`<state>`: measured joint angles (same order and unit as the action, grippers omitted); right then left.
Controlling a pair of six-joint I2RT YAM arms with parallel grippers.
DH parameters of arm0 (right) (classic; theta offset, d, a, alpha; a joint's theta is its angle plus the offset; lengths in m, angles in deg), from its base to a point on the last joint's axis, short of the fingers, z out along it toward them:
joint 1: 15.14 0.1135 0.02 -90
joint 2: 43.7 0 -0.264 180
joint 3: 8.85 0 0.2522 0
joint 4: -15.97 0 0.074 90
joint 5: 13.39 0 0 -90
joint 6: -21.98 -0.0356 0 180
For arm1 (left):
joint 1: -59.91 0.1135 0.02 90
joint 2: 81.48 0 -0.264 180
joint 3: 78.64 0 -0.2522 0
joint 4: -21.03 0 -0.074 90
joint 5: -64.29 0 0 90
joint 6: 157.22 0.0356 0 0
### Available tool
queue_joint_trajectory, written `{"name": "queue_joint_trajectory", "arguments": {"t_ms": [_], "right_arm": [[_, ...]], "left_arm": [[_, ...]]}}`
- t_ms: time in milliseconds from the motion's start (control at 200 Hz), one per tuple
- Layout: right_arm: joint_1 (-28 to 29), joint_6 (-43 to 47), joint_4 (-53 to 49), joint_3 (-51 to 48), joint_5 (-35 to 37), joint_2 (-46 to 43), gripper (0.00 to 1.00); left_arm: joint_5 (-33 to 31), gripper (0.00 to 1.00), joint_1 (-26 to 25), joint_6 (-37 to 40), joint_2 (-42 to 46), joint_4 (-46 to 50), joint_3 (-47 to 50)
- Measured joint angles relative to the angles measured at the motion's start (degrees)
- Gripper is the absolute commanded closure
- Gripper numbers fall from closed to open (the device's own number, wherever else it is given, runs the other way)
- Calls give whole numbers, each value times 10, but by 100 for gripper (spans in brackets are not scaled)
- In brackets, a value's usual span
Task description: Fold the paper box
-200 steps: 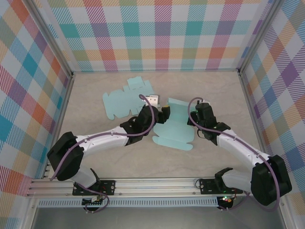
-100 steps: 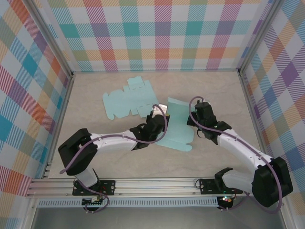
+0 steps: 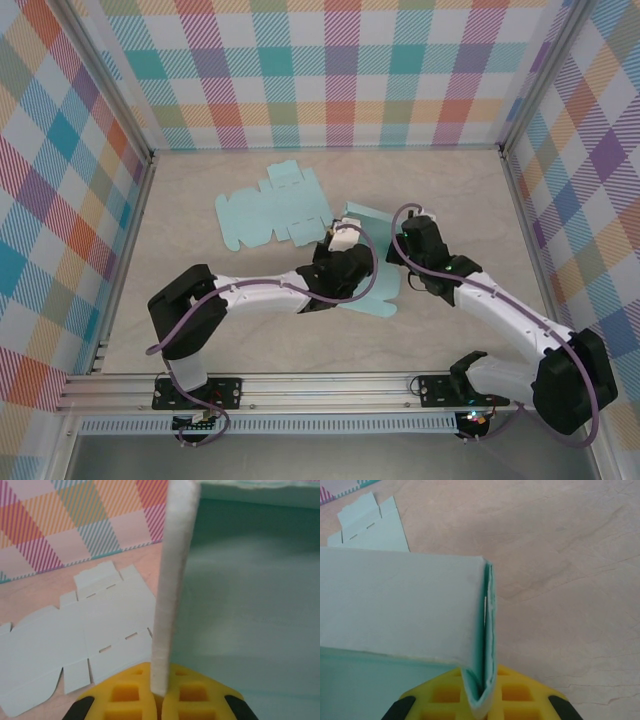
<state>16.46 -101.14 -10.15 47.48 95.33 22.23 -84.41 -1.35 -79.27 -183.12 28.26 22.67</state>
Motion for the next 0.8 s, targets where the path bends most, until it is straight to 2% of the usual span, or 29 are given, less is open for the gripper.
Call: {"name": "queue_joint_trajectory", "arguments": {"t_ms": [55,160,210,250,340,460,620,800], "right_arm": [[5,-3,6,3,3,6,100],[10,-8,6,9,11,23,100],[12,-8,0,10,10,31,100],[14,-9,-7,10,10,35,100],[15,-10,-22,10,10,40,100],[16,-13,-30,10,12,40,100],[16,-21,-37,12,12,40,100],[16,-25,-43,17,12,38,100]], "left_arm": [[-7,98,0,-19,0,23,-7],[7,61,3,-24,0,29,-4],[28,48,8,-23,3,7,5],[49,43,11,-18,7,-9,13],[104,42,14,-11,36,-41,42],[141,43,14,-6,83,-60,69],[146,52,14,-2,113,-73,70],[136,60,18,5,109,-69,69]]}}
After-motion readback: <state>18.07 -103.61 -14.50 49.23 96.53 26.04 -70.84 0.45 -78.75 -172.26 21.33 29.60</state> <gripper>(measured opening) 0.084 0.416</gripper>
